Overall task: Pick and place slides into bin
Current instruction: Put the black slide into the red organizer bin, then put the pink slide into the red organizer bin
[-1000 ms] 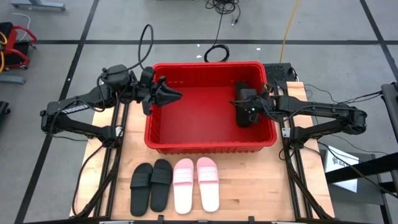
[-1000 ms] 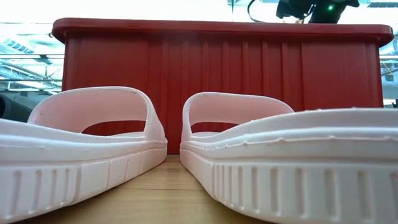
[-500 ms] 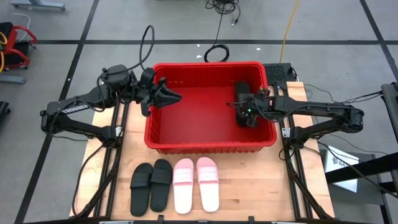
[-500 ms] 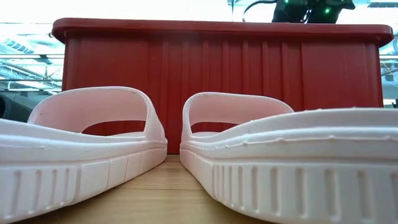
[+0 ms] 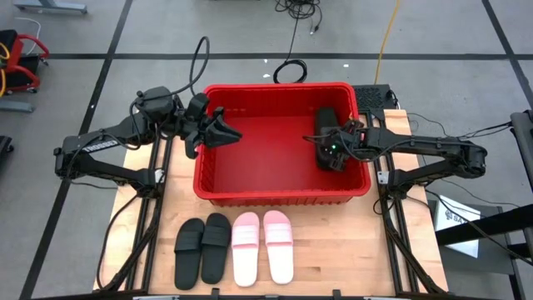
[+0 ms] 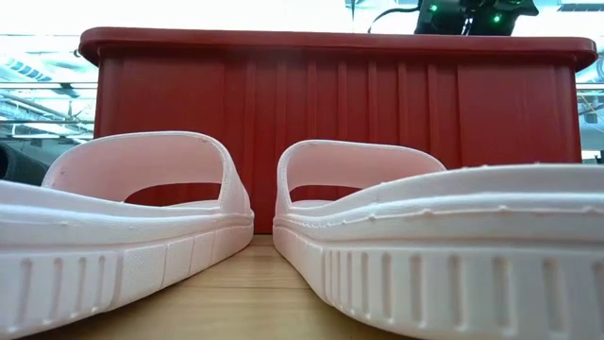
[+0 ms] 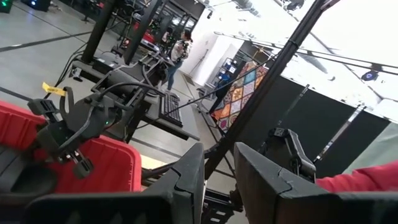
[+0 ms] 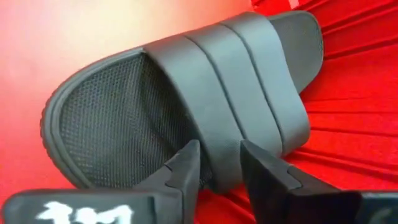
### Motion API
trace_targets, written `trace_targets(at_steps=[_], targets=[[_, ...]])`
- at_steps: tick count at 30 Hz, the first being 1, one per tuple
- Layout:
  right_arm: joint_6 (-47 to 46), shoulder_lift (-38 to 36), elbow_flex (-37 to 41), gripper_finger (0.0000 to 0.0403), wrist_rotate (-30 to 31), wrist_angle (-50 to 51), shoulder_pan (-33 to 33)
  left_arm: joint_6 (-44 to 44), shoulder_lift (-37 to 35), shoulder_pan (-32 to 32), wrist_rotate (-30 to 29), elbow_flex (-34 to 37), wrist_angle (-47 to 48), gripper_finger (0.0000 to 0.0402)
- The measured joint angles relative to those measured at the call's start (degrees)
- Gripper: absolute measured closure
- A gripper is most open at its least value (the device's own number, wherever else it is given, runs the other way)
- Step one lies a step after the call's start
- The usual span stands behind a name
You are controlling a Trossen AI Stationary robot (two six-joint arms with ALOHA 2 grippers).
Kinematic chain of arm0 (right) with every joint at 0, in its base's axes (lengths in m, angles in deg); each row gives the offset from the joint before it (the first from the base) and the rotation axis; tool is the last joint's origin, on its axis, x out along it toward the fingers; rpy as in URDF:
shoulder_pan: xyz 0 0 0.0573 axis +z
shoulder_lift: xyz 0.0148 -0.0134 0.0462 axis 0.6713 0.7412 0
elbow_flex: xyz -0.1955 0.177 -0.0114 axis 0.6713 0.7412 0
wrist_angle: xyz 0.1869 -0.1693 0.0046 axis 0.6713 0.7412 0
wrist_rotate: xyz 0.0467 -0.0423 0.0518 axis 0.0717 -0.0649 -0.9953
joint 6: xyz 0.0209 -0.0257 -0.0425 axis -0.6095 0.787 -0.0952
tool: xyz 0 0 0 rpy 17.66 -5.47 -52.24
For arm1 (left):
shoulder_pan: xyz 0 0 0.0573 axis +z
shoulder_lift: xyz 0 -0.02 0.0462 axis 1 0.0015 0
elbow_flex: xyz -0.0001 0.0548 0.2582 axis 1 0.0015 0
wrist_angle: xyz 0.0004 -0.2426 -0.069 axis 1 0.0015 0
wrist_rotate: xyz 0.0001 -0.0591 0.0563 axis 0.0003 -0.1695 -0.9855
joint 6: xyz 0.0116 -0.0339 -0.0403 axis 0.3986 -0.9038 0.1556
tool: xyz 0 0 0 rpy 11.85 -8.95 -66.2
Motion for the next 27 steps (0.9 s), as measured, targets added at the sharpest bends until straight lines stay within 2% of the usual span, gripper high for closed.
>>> trace_targets(at_steps=[8, 14, 25, 27], targets=[[-3.55, 0.00, 0.00, 0.0246, -0.28, 0.56, 0.04, 0.37, 0.00, 0.00, 0.01, 0.00, -0.01, 0.0316], [-7.12, -0.11, 0.03, 0.0219, -0.25, 5.30, 0.04, 1.30, 0.00, 0.00, 0.04, 0.00, -0.01, 0.0316], [-10.47, -5.58, 0.09, 0.0219, -0.37, 0.79, 0.04, 1.62, 0.00, 1.44, 0.04, 0.00, 0.00, 0.0316], [-9.63, -7.22, 0.09, 0.0221, -2.40, -1.80, 0.04, 1.33, -0.01, 1.94, 0.04, 0.00, -0.02, 0.0316]])
